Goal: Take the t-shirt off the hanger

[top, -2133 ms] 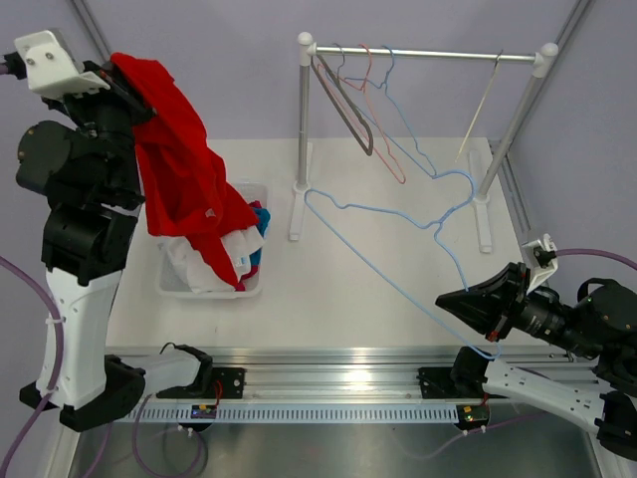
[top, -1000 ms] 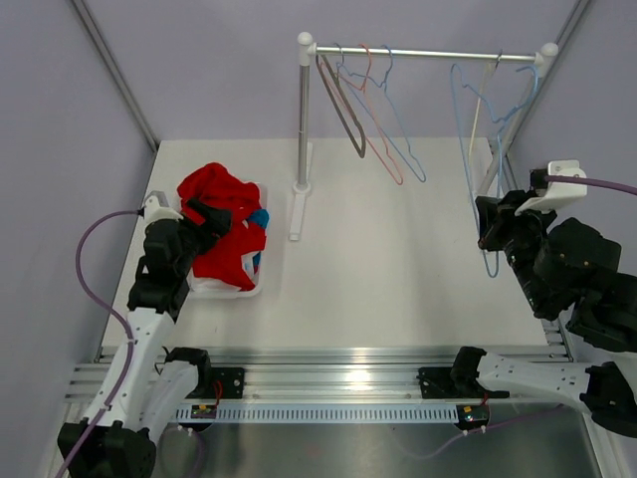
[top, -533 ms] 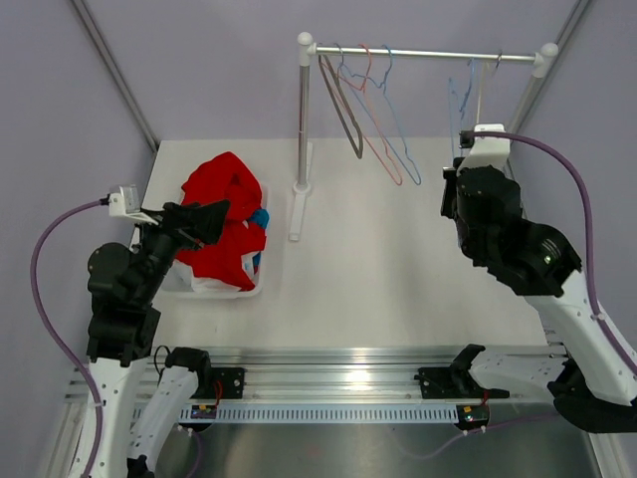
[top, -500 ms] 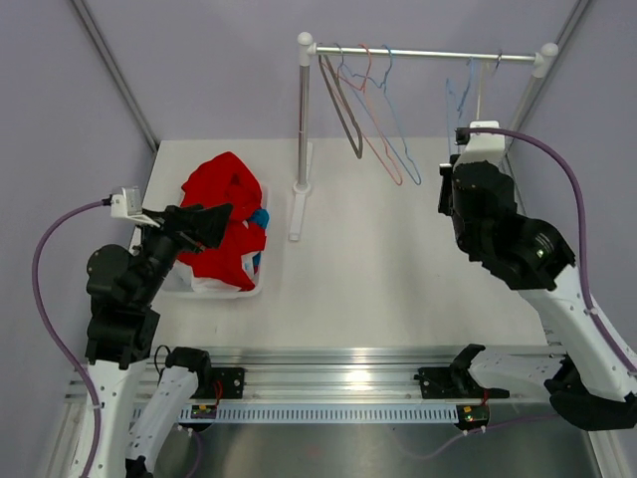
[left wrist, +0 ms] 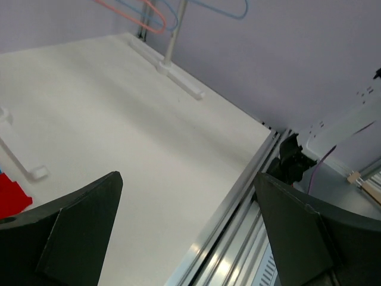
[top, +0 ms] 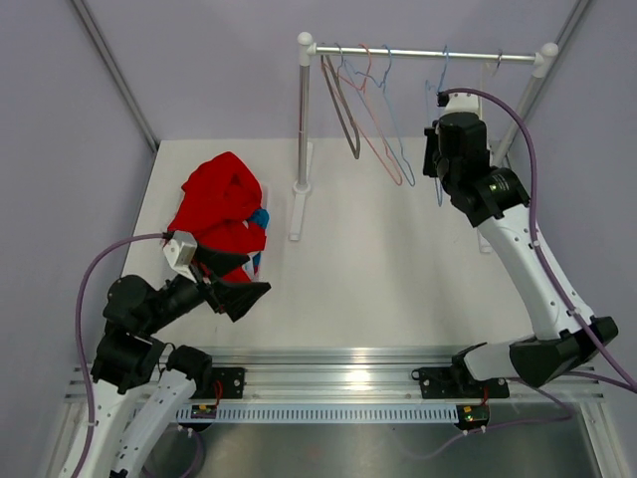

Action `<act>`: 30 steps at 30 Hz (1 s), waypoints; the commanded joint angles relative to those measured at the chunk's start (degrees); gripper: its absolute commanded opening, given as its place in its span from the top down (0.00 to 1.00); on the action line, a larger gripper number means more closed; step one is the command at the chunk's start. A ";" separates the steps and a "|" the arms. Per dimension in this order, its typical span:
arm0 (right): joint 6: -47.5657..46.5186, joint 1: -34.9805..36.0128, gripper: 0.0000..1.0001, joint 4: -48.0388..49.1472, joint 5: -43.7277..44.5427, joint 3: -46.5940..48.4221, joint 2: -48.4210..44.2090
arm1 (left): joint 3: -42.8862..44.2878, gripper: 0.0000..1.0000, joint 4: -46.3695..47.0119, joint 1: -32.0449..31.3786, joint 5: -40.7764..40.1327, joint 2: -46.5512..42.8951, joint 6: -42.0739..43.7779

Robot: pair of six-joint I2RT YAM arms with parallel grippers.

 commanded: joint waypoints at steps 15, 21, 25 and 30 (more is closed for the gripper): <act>0.64 -7.07 1.00 8.78 -5.30 4.10 8.40 | -3.98 0.01 -0.16 -5.96 6.06 -0.66 3.28; 4.24 -6.98 0.45 12.22 -9.70 -2.94 1.82 | -4.42 0.01 -0.25 -5.96 4.74 0.13 3.19; 7.59 -6.98 0.12 10.55 -12.42 -5.74 -4.42 | -3.98 0.01 -1.83 -5.96 3.08 1.45 3.80; 11.71 -6.98 0.01 11.87 -23.21 -14.35 -19.09 | -3.02 0.01 -2.27 -5.96 -0.78 2.42 2.75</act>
